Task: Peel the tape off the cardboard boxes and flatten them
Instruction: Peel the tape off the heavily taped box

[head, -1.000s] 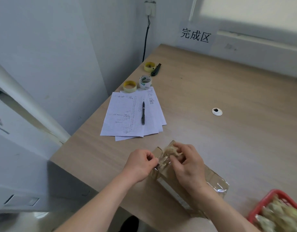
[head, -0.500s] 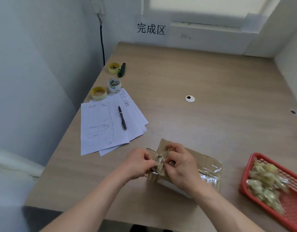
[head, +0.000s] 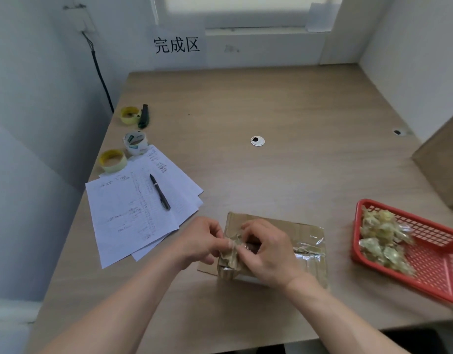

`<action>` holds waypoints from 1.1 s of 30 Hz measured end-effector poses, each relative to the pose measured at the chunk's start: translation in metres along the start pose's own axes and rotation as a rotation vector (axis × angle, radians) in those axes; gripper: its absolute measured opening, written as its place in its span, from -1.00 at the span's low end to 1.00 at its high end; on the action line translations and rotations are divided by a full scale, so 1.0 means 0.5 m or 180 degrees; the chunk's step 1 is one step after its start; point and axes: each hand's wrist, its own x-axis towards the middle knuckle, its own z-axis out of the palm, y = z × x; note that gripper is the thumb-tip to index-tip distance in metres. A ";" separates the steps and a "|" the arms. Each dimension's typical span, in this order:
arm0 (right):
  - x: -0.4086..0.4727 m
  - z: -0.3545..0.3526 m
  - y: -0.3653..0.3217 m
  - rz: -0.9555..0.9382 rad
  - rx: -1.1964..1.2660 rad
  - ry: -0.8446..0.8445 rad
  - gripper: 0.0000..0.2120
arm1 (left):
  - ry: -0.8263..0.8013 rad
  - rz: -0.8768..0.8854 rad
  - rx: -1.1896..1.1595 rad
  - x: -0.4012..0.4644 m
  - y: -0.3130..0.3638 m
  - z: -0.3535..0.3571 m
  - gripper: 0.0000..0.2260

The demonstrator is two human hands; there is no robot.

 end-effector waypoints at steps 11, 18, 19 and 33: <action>-0.004 0.015 0.005 -0.0192 -0.0621 -0.0025 -0.86 | -0.0191 0.0827 0.0977 0.007 -0.014 -0.014 -0.43; -0.005 0.003 -0.008 -0.0188 -0.1012 0.0281 -0.78 | -0.0256 0.0534 0.1314 0.016 -0.025 -0.026 -0.42; -0.008 0.001 -0.009 -0.0220 -0.0976 0.0304 -0.78 | -0.0241 0.0544 0.1330 0.017 -0.029 -0.026 -0.41; -0.062 -0.009 0.024 -0.0729 -0.0873 -0.0055 -0.94 | 0.0238 0.0568 0.0381 0.008 -0.025 0.014 -0.59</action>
